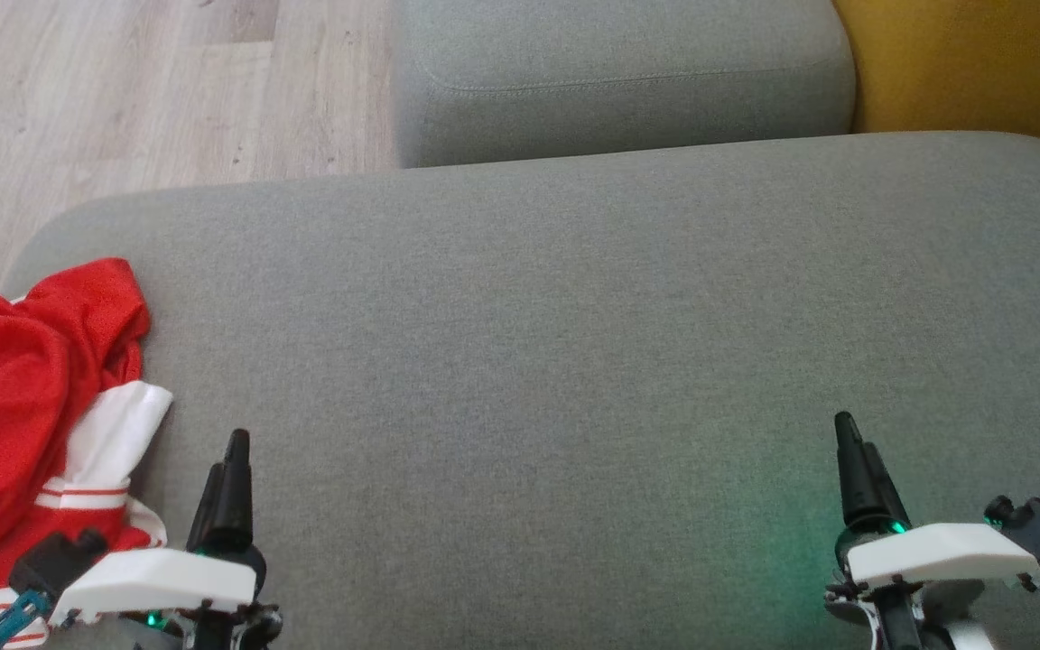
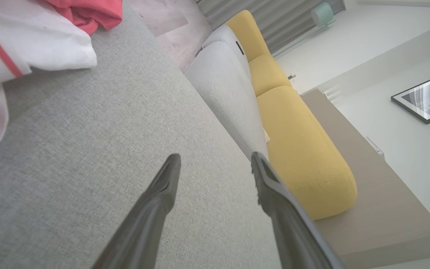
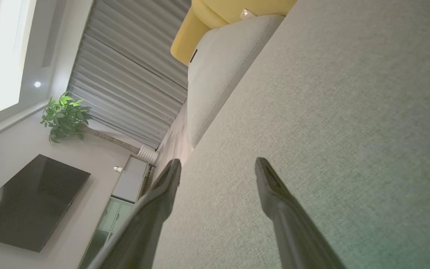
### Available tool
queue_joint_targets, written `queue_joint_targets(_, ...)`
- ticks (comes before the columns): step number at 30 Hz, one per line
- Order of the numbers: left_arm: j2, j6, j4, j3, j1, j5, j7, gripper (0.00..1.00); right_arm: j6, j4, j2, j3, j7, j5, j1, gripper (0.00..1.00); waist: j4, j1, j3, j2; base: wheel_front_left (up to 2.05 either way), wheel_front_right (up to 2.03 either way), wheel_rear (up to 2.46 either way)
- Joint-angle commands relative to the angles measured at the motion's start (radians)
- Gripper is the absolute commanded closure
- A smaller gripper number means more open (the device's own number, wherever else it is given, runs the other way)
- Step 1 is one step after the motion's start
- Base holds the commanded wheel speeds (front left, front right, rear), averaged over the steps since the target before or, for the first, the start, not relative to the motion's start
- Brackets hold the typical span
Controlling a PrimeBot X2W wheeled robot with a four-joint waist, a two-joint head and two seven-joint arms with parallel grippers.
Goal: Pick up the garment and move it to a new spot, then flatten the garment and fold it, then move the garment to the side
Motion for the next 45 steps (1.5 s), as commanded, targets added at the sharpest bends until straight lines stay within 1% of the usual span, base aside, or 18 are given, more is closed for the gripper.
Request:
queue_joint_targets(1,0.012,0.003,-0.039,0.007,-0.02,0.02,-0.008,0.0,0.003,-0.039,-0.005,0.014,-0.015,-0.021,-0.049,0.0,0.0,0.0,0.0,0.0,0.0,0.0,0.0)
queue_joint_targets(9,0.013,0.009,-0.073,-0.006,-0.009,0.112,-0.031,0.0,0.004,-0.053,-0.006,0.036,-0.038,-0.106,-0.043,0.0,0.0,0.0,-0.012,0.0,0.0,0.0,0.0)
queue_joint_targets(16,0.014,0.033,-0.089,-0.018,0.003,0.218,-0.055,0.0,0.004,-0.044,-0.006,0.054,-0.062,-0.207,-0.041,0.0,-0.001,0.0,-0.024,0.0,0.0,0.0,0.0)
queue_joint_targets(20,0.014,0.036,-0.095,-0.026,0.008,0.25,-0.063,0.0,0.004,-0.048,-0.007,0.065,-0.071,-0.244,-0.041,0.0,-0.001,0.0,-0.028,0.0,0.0,0.0,0.0)
queue_joint_targets(33,0.016,0.054,-0.129,-0.054,0.02,0.415,-0.101,0.0,0.005,-0.069,-0.008,0.106,-0.109,-0.399,-0.036,0.0,-0.005,0.0,-0.044,0.0,0.0,0.0,0.0)
queue_joint_targets(36,0.016,0.054,-0.145,-0.062,0.024,0.446,-0.11,0.0,0.005,-0.074,-0.008,0.115,-0.118,-0.436,-0.035,0.0,-0.007,0.0,-0.047,0.0,0.0,0.0,0.0)
queue_joint_targets(40,0.017,0.058,-0.157,-0.066,0.03,0.456,-0.122,0.0,0.006,-0.083,-0.008,0.129,-0.13,-0.486,-0.033,0.0,-0.008,0.0,-0.051,0.0,0.0,0.0,0.0)
queue_joint_targets(45,0.017,0.063,-0.168,-0.076,0.034,0.516,-0.136,0.0,0.006,-0.089,-0.008,0.15,-0.144,-0.545,-0.031,0.0,-0.008,0.0,-0.057,0.0,0.0,0.0,0.0)
